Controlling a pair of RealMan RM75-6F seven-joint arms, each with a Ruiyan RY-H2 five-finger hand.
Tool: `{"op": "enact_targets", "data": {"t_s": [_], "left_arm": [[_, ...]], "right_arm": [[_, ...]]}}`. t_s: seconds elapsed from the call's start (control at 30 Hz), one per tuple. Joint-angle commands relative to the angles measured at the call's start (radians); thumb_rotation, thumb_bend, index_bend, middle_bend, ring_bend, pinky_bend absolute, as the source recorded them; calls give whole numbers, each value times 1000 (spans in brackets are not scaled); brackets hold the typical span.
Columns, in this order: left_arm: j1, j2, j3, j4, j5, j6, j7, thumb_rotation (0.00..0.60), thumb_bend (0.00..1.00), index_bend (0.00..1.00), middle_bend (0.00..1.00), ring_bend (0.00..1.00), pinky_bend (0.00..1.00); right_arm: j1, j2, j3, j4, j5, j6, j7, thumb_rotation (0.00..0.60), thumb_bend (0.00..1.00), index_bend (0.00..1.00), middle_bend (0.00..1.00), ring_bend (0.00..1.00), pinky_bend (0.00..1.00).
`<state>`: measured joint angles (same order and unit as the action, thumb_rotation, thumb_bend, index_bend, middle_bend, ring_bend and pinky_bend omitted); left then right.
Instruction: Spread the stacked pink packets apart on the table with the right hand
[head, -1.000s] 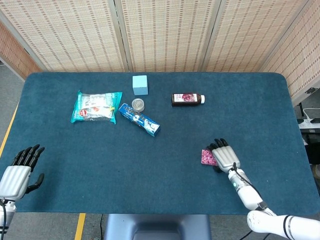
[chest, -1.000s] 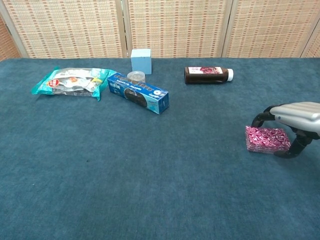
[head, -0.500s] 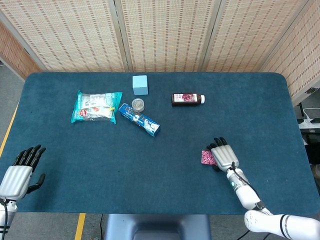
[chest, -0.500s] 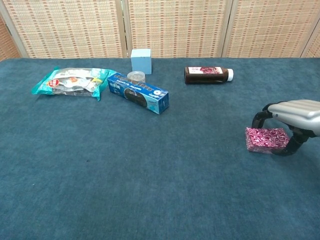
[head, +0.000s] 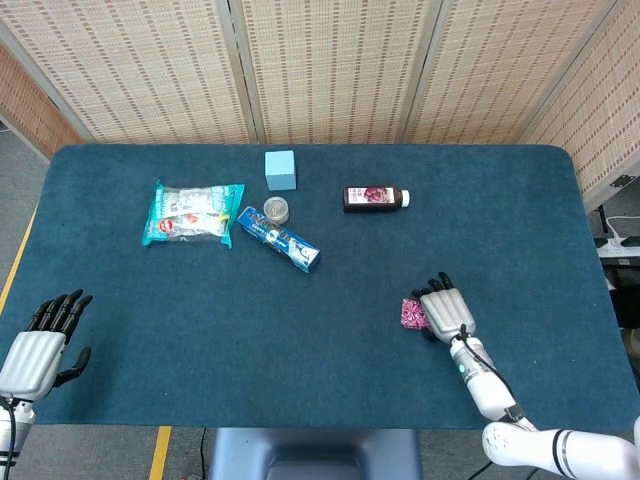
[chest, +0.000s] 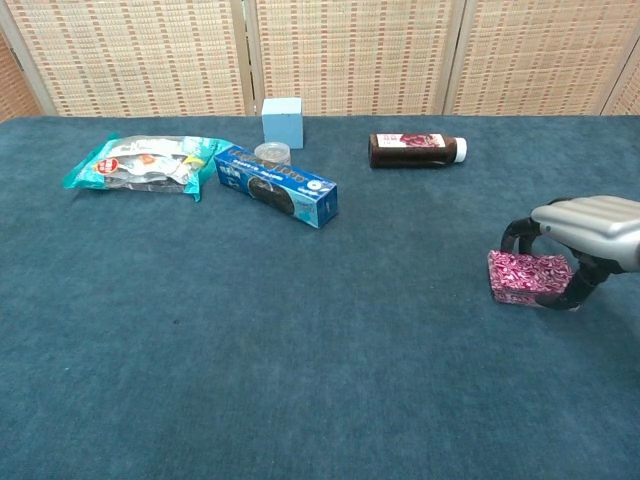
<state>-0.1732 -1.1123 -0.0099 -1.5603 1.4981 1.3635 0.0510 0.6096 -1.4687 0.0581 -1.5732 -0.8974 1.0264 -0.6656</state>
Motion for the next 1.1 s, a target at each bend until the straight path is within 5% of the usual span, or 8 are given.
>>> {"op": "enact_targets", "data": {"t_s": [0.03,0.67,1.1], "left_arm": [[1,1,1,-1,1,2,-1,600,433,0,0,0,109],[2,0,2,-5,6,9,2,600,432,0,0,0,109],[9,6,6,-4,19,23,-17,600,434,0,0,0,109]], "right_arm": [[1,-6,-2,0,2,11,-10,600,229,557,389,183,0],[-13,37,-27,-164,-111,137,-84,600,232,626,407,210,0],[70,-147,-12,-113,-59,78,-220,600,233,559,407,210,0]]}}
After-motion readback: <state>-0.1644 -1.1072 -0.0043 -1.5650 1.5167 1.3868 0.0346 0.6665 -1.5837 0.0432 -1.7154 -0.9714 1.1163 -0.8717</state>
